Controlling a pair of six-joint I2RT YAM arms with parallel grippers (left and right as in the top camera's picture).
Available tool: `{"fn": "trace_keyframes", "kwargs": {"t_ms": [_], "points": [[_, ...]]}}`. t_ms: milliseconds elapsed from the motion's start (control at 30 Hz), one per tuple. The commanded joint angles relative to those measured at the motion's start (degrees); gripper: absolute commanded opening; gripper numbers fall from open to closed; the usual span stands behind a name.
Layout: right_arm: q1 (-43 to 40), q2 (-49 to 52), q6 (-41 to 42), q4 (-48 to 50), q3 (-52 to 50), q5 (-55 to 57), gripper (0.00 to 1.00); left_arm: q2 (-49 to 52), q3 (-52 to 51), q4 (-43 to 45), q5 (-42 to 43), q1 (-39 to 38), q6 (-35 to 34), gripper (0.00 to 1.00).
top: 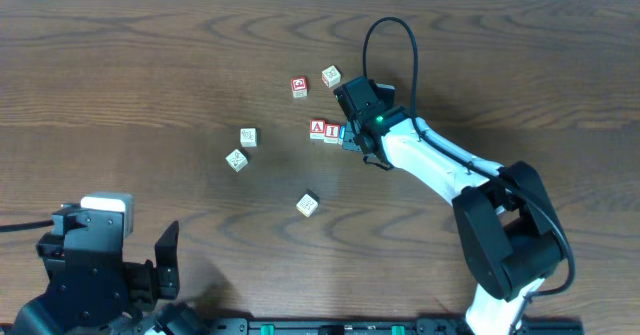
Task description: Spell out Ai2
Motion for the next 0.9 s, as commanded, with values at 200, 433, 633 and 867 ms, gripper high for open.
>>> {"fn": "trace_keyframes", "kwargs": {"t_ms": [200,433,633,867], "points": [[0.1,0.8,0.1,0.6,-0.5,0.2,0.54,0.4,-0.3,0.1,-1.4,0.1,-0.9,0.96],[0.1,0.8,0.1,0.6,-0.5,0.3,0.54,0.4,-0.3,0.1,-1.5,0.1,-0.9,0.95],[-0.3,0.2,-3.8,2.6,0.4,2.6,0.54,0.4,-0.3,0.0,-1.6,0.1,-0.9,0.95],[-1.4,-6.9,-10.9,-0.9,5.1,8.9,0.57,0.4,-0.3,0.3,-3.2,0.1,-0.9,0.95]]}}
